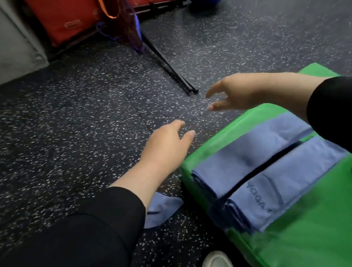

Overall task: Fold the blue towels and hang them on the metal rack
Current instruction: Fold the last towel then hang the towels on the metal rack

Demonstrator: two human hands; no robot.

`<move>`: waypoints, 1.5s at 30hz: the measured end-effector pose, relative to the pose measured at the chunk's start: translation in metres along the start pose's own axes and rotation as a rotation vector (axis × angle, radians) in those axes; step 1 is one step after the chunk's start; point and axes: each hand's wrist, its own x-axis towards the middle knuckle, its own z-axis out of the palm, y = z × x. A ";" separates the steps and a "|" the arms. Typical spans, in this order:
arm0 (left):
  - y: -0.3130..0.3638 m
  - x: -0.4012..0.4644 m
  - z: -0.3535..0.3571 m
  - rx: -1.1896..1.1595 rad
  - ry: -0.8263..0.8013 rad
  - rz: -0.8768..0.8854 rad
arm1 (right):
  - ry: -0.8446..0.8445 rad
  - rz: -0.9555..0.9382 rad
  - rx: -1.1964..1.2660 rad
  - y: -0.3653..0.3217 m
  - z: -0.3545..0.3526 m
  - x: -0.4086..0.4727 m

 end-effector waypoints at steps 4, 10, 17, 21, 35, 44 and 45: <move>-0.060 -0.038 -0.050 0.067 0.035 -0.101 | -0.008 -0.140 -0.009 -0.102 0.003 0.016; -0.174 -0.107 -0.080 0.178 0.031 -0.271 | -0.162 -0.256 -0.069 -0.253 0.056 0.034; -0.280 -0.154 -0.043 0.168 -0.090 -0.393 | -0.325 -0.240 -0.024 -0.319 0.200 0.062; -0.315 -0.174 -0.020 0.148 -0.182 -0.449 | -0.365 -0.232 -0.040 -0.342 0.264 0.061; -0.303 -0.180 -0.063 0.033 -0.025 -0.495 | 0.051 0.006 0.656 -0.383 0.212 0.067; -0.172 -0.220 -0.216 -0.502 0.285 -0.286 | 0.280 -0.313 0.689 -0.399 -0.014 -0.041; -0.157 -0.231 -0.231 -0.523 0.284 -0.227 | 0.305 -0.354 0.658 -0.401 -0.036 -0.061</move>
